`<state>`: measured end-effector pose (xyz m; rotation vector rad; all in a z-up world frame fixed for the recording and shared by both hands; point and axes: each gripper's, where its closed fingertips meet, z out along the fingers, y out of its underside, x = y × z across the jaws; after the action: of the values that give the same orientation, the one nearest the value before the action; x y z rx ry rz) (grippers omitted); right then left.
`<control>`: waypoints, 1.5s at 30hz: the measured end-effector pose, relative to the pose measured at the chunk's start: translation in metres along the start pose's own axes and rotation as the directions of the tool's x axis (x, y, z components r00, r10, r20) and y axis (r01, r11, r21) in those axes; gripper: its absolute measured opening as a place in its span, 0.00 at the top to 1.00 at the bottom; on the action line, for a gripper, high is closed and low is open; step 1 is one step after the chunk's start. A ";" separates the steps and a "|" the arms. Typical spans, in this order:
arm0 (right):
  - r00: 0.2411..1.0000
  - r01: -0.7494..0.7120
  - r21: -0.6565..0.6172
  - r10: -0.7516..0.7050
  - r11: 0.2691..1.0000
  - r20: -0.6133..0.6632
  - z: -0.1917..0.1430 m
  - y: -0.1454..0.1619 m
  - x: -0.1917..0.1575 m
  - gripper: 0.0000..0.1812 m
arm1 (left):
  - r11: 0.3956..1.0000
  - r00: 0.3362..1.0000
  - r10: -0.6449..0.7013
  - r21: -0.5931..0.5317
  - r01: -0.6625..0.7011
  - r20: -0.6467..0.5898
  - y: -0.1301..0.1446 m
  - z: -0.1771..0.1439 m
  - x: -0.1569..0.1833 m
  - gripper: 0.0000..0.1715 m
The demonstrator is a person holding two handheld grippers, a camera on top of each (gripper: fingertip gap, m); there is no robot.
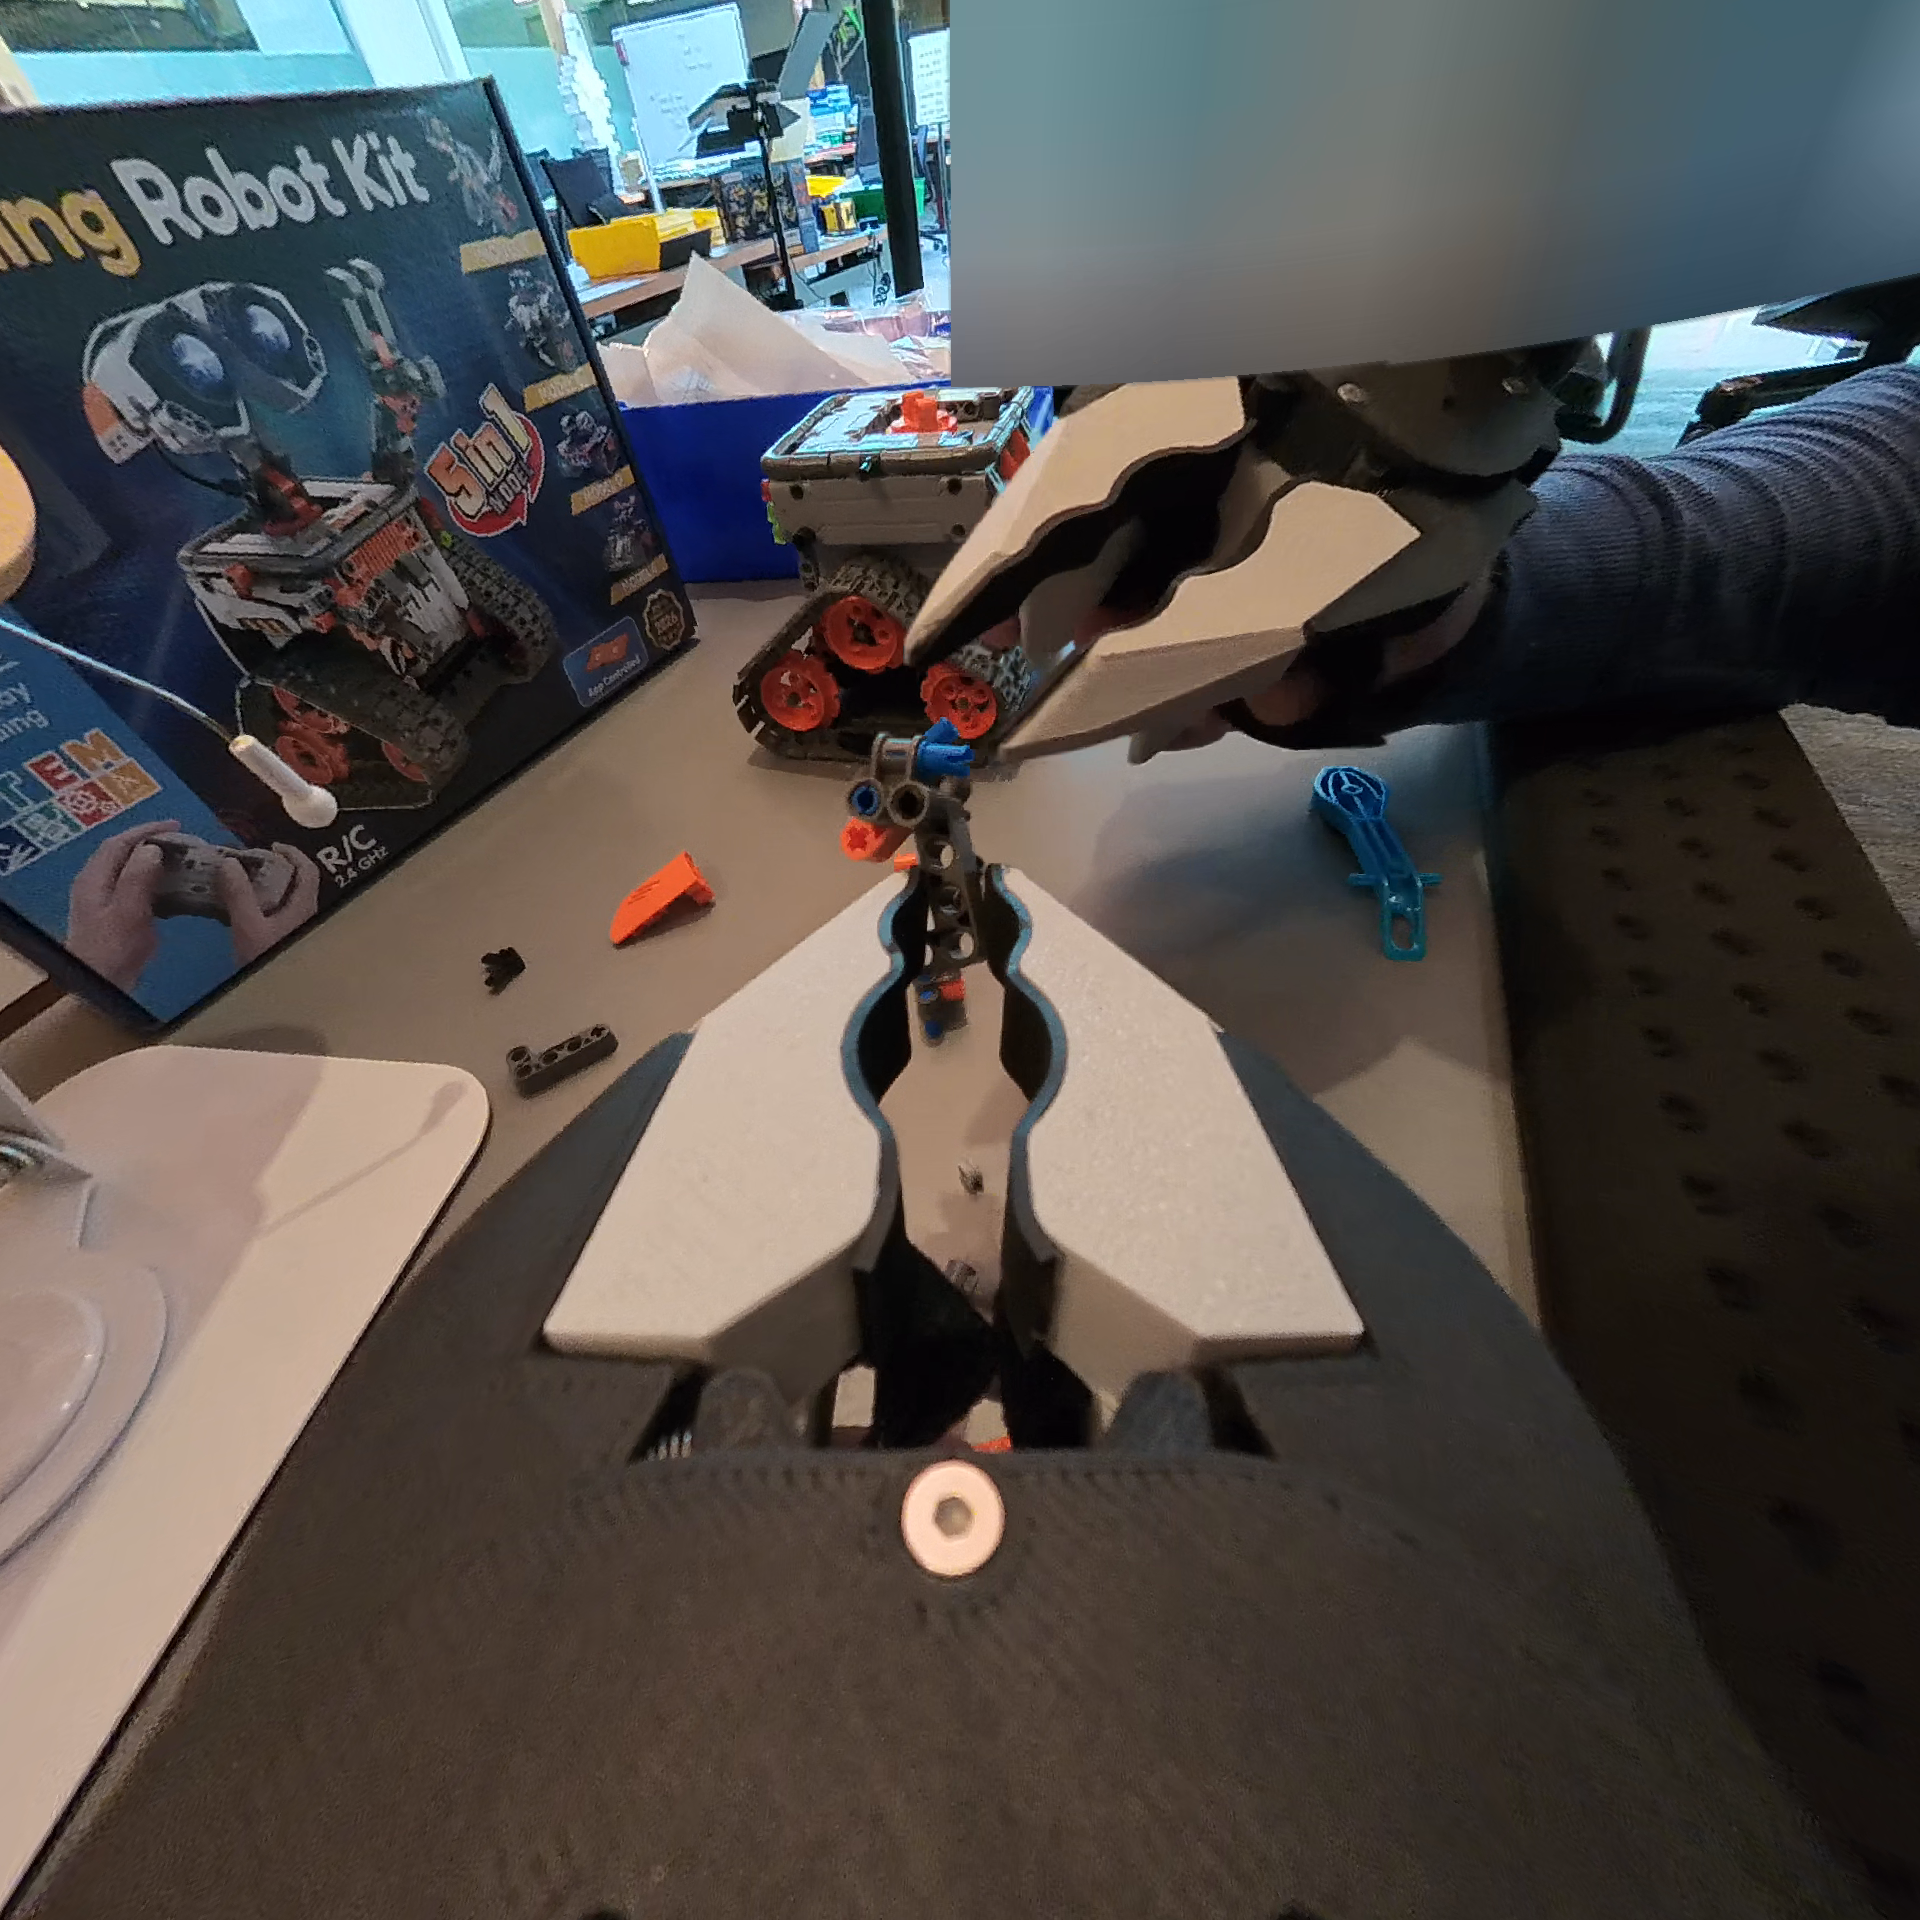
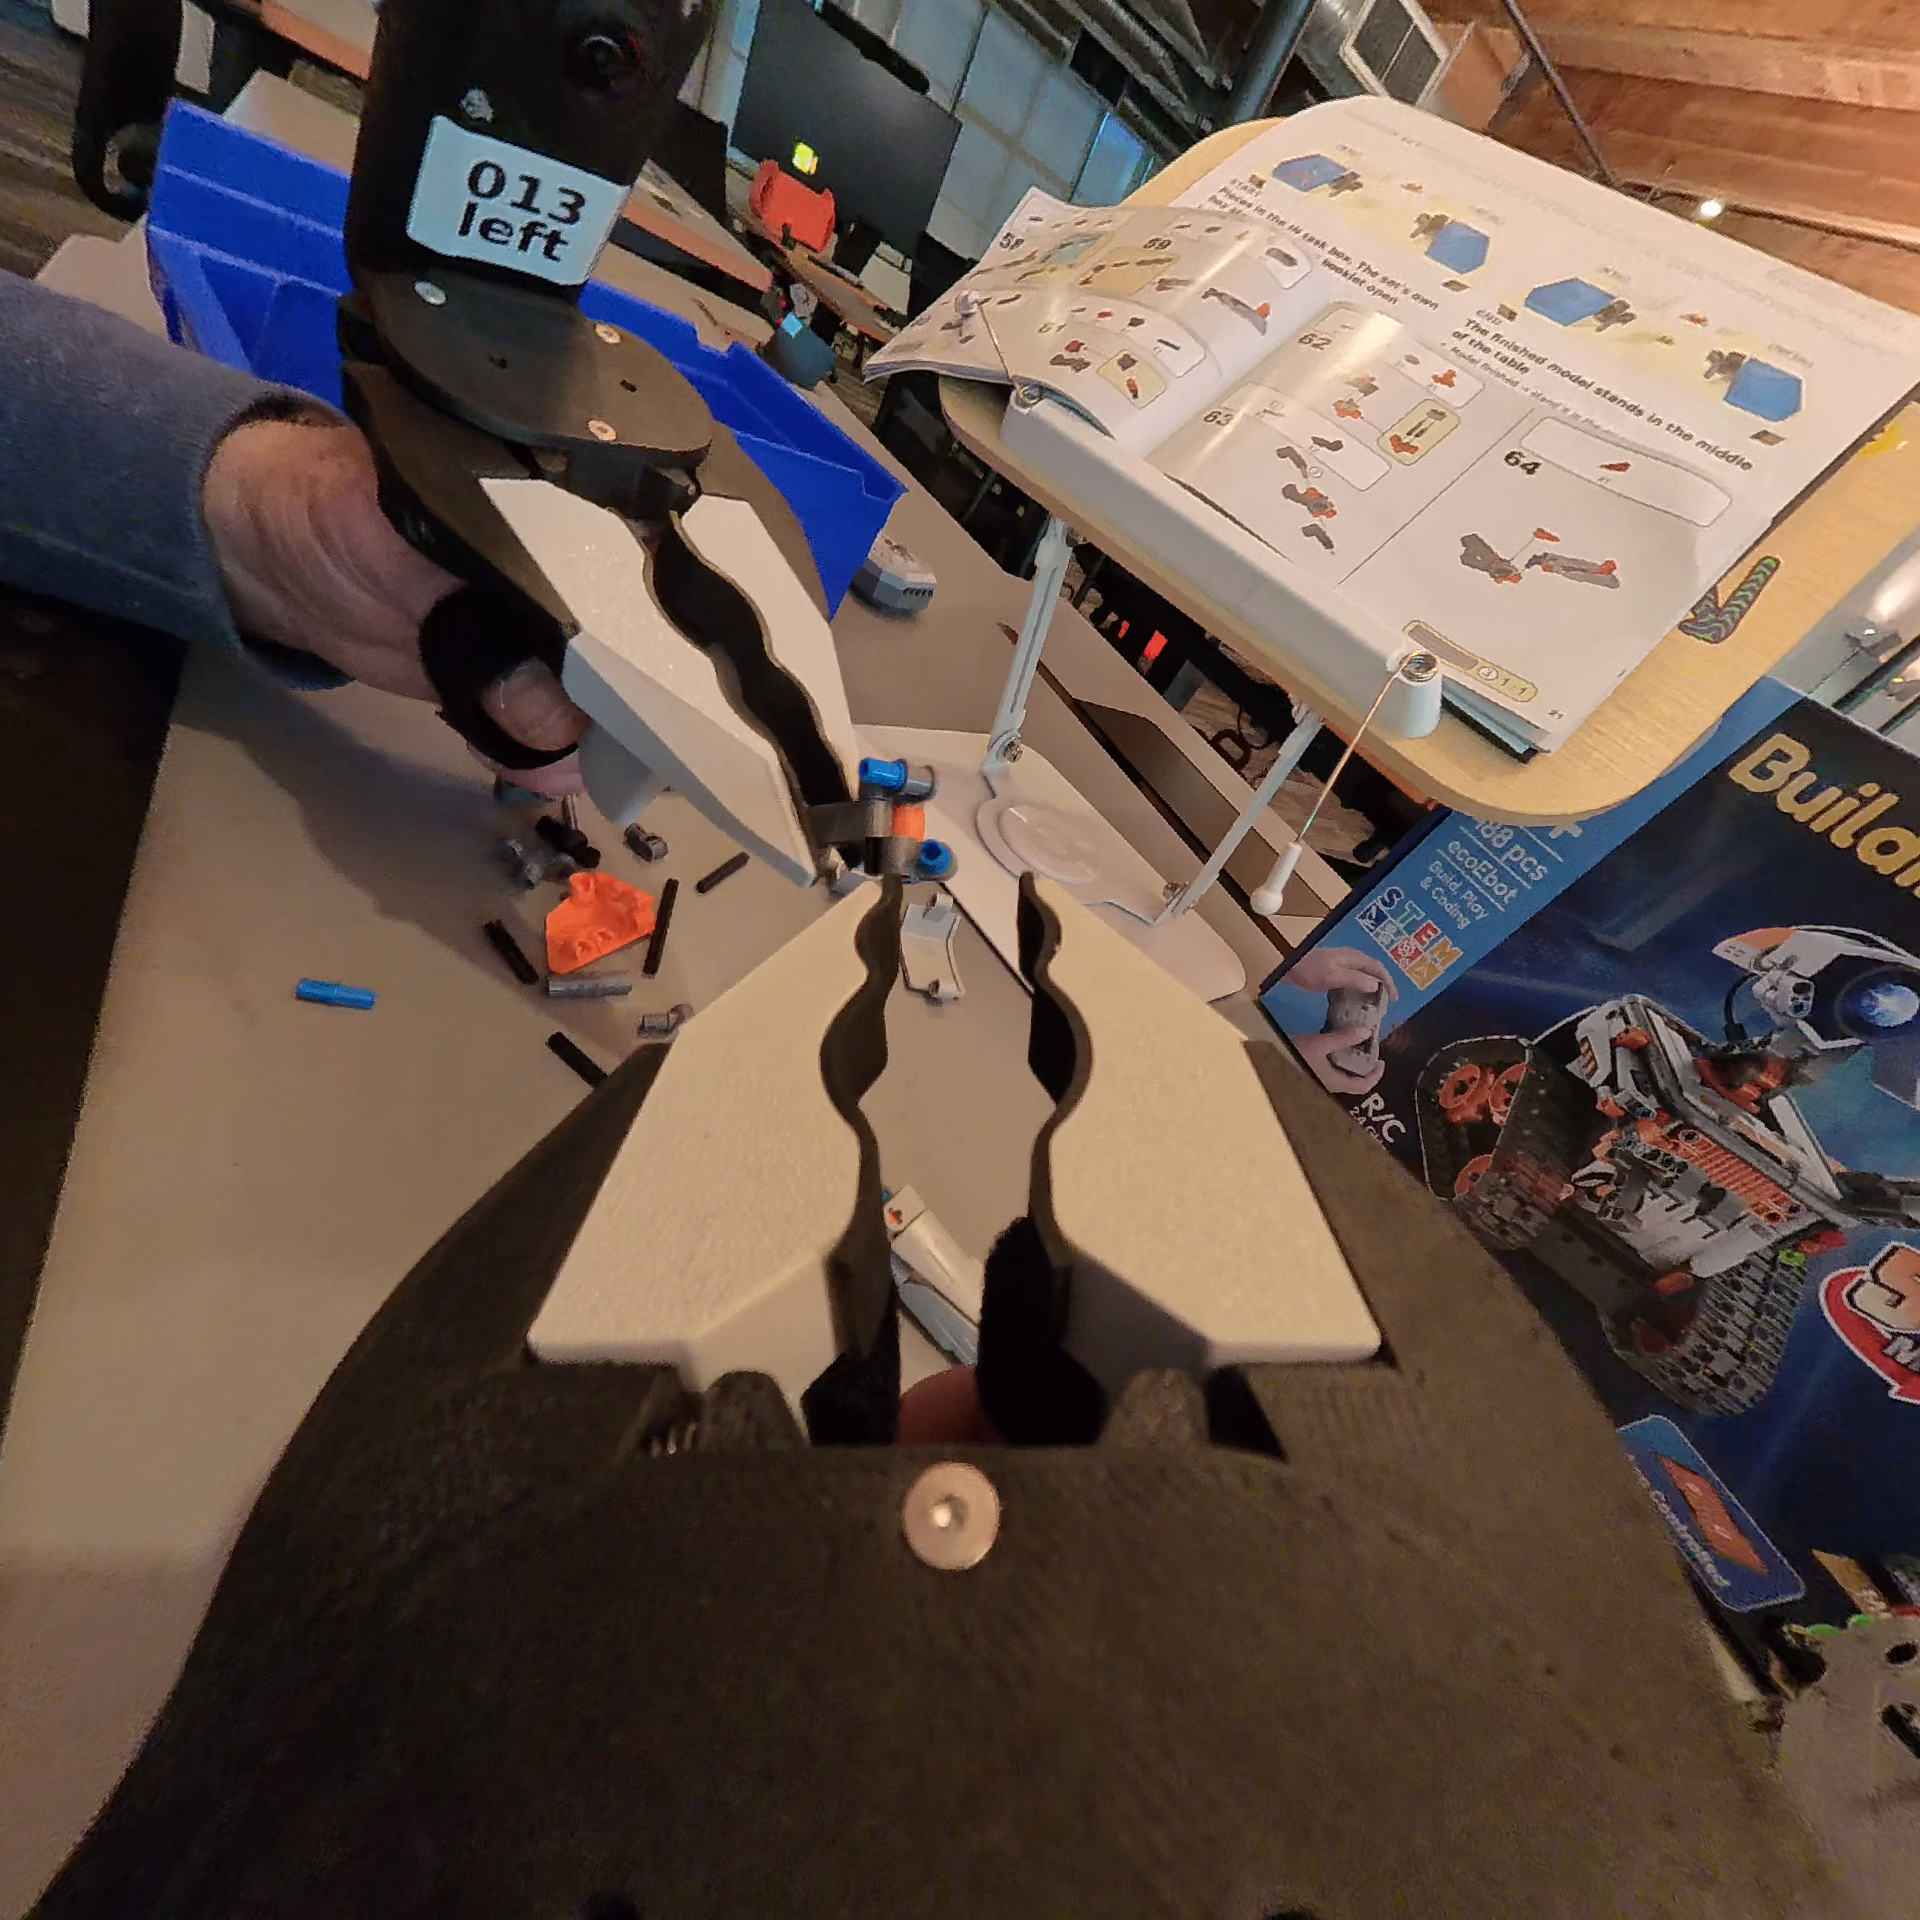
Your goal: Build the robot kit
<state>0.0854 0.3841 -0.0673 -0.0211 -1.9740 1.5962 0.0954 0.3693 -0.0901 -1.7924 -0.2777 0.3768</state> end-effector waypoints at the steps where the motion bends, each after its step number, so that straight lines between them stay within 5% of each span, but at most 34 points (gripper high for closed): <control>1: 1.000 -0.008 0.007 0.008 1.000 0.000 0.000 -0.001 0.000 0.89 | 1.000 1.000 0.009 0.004 -0.009 -0.003 -0.001 0.000 0.002 0.95; 11: 0.997 -0.051 0.013 0.051 0.999 0.065 0.001 -0.002 -0.008 0.92 | 0.995 0.995 0.102 -0.024 -0.102 0.011 0.001 0.006 0.008 0.95; 23: 0.864 -0.448 -0.017 0.438 0.894 0.247 -0.003 -0.013 -0.007 0.99 | 0.932 0.928 0.362 -0.028 -0.361 0.083 -0.013 0.002 0.012 0.95; 25: 0.894 -0.406 0.015 0.393 0.914 0.215 -0.003 -0.019 -0.005 0.97 | 0.930 0.923 0.368 -0.059 -0.364 0.113 -0.013 0.002 0.006 0.96; 28: 0.964 -0.206 0.030 0.198 0.978 0.179 -0.001 -0.028 -0.015 0.78 | 0.915 0.900 0.401 -0.114 -0.386 0.171 -0.011 0.003 -0.003 0.96; 32: 0.992 -0.056 -0.005 0.056 0.998 0.114 0.007 -0.025 -0.021 0.84 | 0.886 0.864 0.463 -0.141 -0.442 0.197 -0.015 0.005 -0.001 0.96; 34: 0.994 -0.058 0.015 0.056 0.998 0.091 0.007 -0.027 -0.017 0.92 | 0.869 0.845 0.494 -0.153 -0.471 0.207 -0.018 0.005 0.002 0.96; 38: 0.990 -0.082 0.020 0.080 0.996 0.113 0.005 -0.031 -0.015 0.92 | 0.859 0.831 0.512 -0.154 -0.489 0.216 -0.022 0.005 0.002 0.96; 45: 0.937 -0.167 0.022 0.152 0.986 0.314 -0.003 -0.039 -0.024 0.93 | 0.787 0.773 0.616 -0.119 -0.605 0.149 -0.028 0.000 0.016 0.96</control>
<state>0.1204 0.3673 -0.0419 0.0985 -2.2192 1.8457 0.1104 0.3822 -0.0650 -1.8848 0.1925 1.0108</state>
